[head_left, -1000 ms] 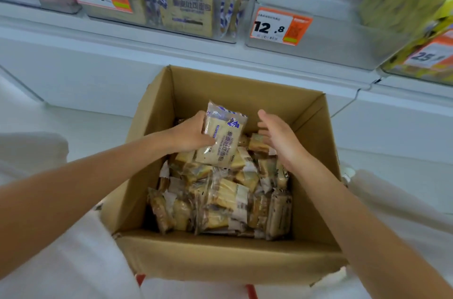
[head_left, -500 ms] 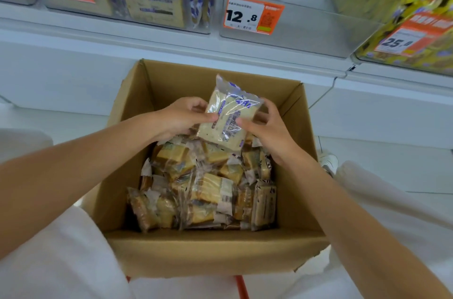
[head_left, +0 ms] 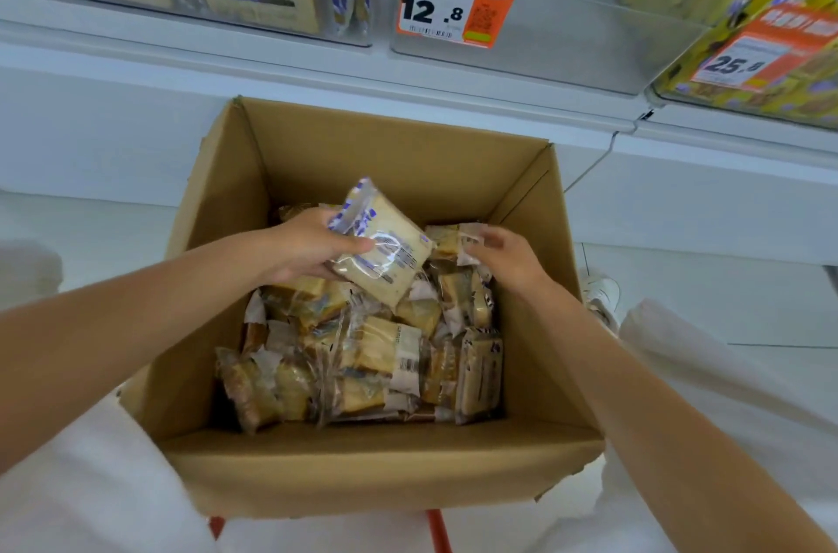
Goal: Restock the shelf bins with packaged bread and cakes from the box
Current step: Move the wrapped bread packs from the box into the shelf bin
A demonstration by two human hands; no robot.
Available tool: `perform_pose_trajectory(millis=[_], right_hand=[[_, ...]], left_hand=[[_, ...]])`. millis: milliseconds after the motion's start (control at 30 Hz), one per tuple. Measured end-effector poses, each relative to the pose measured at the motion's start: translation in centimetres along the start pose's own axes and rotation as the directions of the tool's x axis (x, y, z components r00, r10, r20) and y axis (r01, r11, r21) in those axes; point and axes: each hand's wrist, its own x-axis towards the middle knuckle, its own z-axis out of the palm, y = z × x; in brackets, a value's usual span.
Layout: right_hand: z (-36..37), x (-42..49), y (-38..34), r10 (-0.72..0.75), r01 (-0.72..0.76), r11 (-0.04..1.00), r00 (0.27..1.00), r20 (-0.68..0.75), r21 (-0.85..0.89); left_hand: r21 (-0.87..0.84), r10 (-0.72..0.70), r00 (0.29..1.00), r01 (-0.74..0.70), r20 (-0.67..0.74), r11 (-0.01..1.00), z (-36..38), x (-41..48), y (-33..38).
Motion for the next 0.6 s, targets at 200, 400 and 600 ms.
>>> perform_pose_trajectory(millis=[200,400,600], right_hand=[[3.9,3.5,8.7,0.267,-0.276,0.887,0.961,-0.076,-0.369],[4.7,0.2,-0.8,-0.168,0.14,0.971,0.977,-0.134,-0.196],[8.5,-3.1,-5.8,-0.465,0.434,0.885,0.81,0.357,0.167]], left_hand=[[-0.211,-0.124,0.987,0.101,-0.099,0.972,-2.1,0.0,-1.9],[-0.335,-0.109,0.99,0.073,-0.09,0.94,-1.5,-0.6,-1.5],[-0.44,-0.009,1.0,-0.001,-0.02,0.898,0.0,-1.2,-0.1]])
